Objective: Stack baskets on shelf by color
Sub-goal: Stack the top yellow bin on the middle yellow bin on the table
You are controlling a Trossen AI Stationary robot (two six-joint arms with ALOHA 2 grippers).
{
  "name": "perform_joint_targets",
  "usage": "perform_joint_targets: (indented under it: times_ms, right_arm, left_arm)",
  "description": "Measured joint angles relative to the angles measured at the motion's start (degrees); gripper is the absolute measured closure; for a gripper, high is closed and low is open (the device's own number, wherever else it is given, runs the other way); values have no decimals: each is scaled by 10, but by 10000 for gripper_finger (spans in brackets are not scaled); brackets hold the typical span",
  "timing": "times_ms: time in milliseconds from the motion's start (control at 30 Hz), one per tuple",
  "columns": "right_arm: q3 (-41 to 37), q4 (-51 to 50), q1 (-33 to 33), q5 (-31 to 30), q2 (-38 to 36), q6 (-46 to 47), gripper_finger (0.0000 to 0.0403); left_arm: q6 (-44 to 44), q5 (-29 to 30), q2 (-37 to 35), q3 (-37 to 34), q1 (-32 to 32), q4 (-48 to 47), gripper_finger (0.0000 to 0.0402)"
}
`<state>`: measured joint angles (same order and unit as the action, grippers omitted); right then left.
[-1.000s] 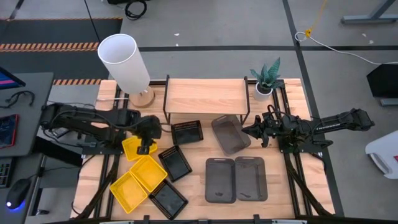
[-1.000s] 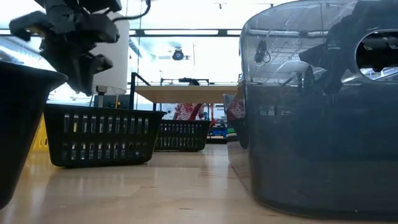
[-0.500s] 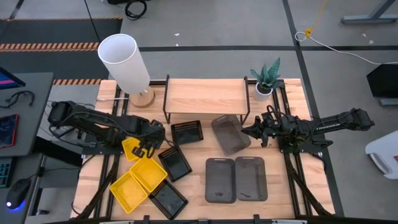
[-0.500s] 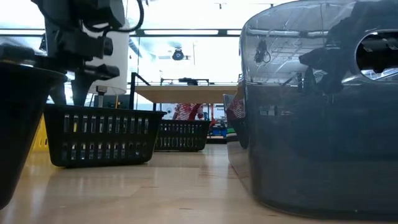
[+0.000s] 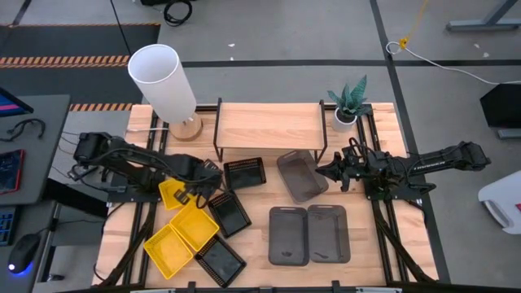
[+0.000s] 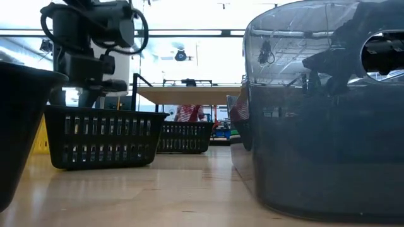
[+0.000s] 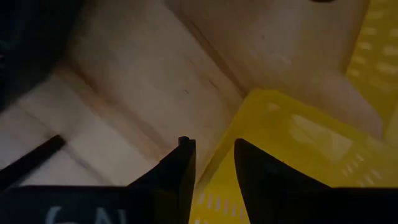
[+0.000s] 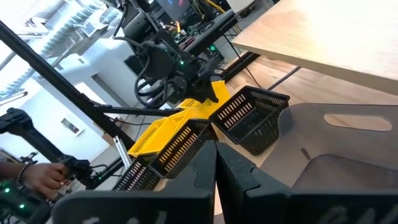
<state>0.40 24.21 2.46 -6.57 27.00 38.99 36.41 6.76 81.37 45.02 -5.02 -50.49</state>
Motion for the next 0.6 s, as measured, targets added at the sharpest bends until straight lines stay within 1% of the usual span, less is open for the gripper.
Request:
perform_joint_targets:
  times_ms: [133, 200, 300, 467, 600]
  right_arm:
    - [0, 0, 0, -12, 0, 1, 389]
    - [0, 0, 0, -13, 0, 1, 389]
    - [0, 0, 0, -13, 0, 1, 389]
    - [0, 0, 0, -13, 0, 3, 389]
    - [0, 0, 0, -13, 0, 3, 389]
  left_arm:
    - [3, -4, 14, -4, 8, 2, 286]
    - [3, -4, 20, -4, 11, 4, 293]
    - [0, -5, 29, -4, 11, 4, 322]
    - [-3, -19, 31, -4, 11, -1, 389]
    - [-29, -9, 31, 4, 11, -20, 393]
